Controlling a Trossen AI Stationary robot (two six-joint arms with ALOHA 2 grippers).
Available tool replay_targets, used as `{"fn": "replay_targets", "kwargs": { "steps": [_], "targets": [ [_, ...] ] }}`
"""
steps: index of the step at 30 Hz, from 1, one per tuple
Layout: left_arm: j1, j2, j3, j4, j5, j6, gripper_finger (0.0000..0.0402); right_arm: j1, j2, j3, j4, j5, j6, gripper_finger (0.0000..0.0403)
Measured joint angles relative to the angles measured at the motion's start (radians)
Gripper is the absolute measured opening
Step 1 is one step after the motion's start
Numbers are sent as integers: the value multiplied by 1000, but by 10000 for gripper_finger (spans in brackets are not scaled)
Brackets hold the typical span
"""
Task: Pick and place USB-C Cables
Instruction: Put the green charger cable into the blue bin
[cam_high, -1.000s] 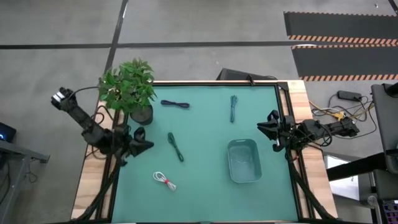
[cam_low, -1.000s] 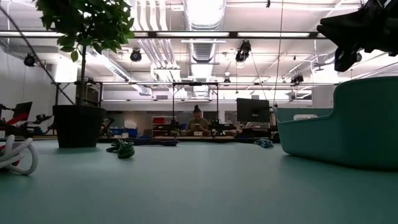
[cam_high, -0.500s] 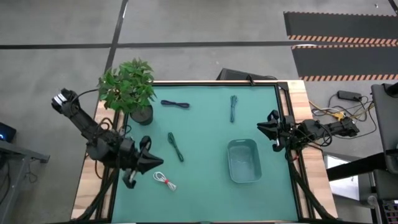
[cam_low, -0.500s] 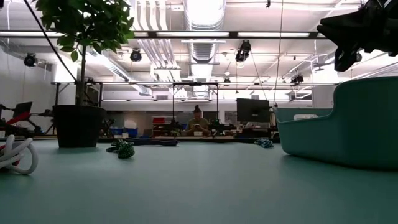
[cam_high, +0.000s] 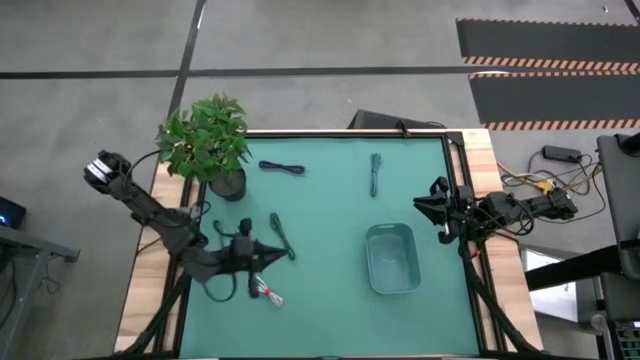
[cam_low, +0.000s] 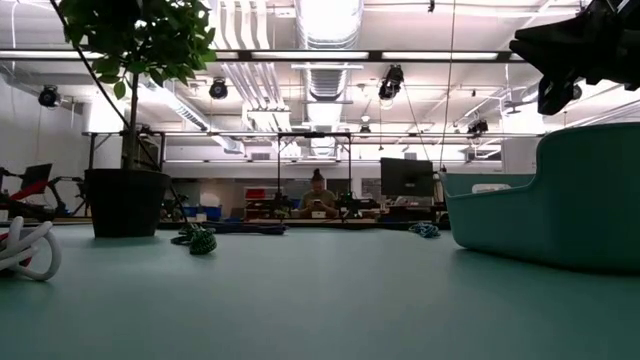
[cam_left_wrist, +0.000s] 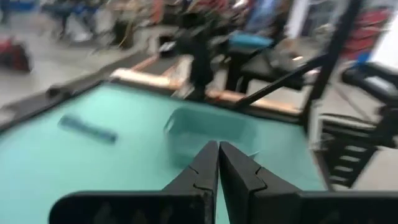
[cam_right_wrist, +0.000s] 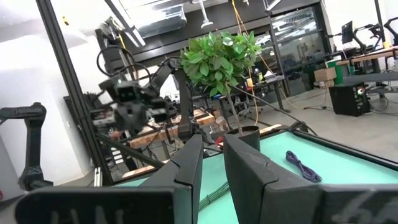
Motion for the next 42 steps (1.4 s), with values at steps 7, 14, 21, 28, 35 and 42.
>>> {"fn": "replay_targets", "kwargs": {
  "steps": [7, 14, 21, 28, 35, 42],
  "targets": [
    [119, 74, 0, -307, 76, -412, 0, 0, 0, 0, 0, 0, 1, 57],
    [141, 151, 0, -641, 153, -990, 0, 0, 0, 0, 0, 8, -41, 57],
    [141, 247, -2, -727, 265, -1442, 0, 0, 0, 0, 7, 61, -70, 57],
    [150, 306, -2, -680, 247, -1594, 0, 0, 0, 0, 9, 114, -98, 57],
    [193, 321, -1, -668, 221, -1646, 0, 0, -1, 0, 27, 114, -113, 57],
    [212, 322, -1, -640, 221, -1646, 19, 0, -1, 0, 31, 114, -112, 57]
  ]
}}
